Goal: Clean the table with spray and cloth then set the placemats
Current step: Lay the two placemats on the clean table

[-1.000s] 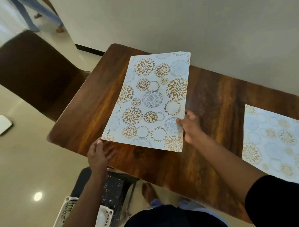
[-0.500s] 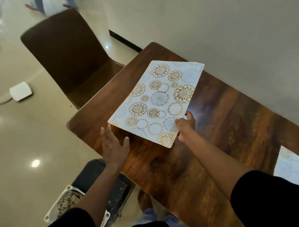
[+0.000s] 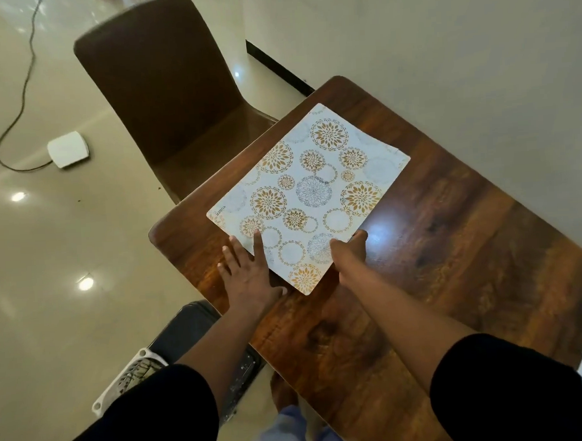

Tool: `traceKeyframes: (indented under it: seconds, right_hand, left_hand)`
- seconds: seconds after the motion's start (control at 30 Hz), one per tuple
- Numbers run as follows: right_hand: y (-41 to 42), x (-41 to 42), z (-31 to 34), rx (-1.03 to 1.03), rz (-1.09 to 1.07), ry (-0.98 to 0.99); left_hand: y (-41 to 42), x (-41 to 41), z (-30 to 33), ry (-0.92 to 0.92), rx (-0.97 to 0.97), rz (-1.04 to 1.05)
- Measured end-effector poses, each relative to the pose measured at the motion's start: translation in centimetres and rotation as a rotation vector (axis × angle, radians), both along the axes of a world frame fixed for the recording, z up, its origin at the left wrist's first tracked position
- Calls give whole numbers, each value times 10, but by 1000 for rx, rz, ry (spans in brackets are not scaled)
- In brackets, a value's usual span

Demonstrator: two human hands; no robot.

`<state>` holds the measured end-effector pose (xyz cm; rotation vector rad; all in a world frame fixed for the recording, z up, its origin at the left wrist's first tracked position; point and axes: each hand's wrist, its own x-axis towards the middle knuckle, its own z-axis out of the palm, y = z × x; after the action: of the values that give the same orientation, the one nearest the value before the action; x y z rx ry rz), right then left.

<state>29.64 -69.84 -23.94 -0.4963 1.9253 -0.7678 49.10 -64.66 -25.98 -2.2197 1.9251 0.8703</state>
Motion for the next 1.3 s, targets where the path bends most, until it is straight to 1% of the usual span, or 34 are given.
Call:
traceKeyframes:
  seconds: [0.1, 0.17, 0.23, 0.33, 0.43, 0.53, 0.67, 1.0, 1.3]
  right_hand:
    - [1, 0, -5, 49, 151, -11]
    - [2, -4, -2, 49, 291, 53]
    - [3, -13, 2, 11, 381, 227]
    - [-4, -37, 2, -39, 514, 583]
    - [-19, -60, 0, -9, 757, 765]
    - [-37, -78, 1, 78, 994, 823]
    - [-56, -94, 1, 149, 1185, 866]
    - [-57, -99, 3, 159, 1259, 870]
    - [-63, -97, 3, 199, 1277, 870]
  left_hand:
    - [0, 4, -1, -24, -15, -47]
    - [0, 7, -2, -54, 2, -73]
    - [-1, 7, -2, -67, 21, -78]
    - [0, 7, -2, -74, 29, -73]
    - [0, 6, -2, -102, 40, -86]
    - [-1, 4, -1, -117, 50, -92]
    - [-4, 3, 1, -127, 61, -98]
    - [-7, 0, 5, -134, 96, -119]
    - [-10, -6, 11, -129, 131, -128]
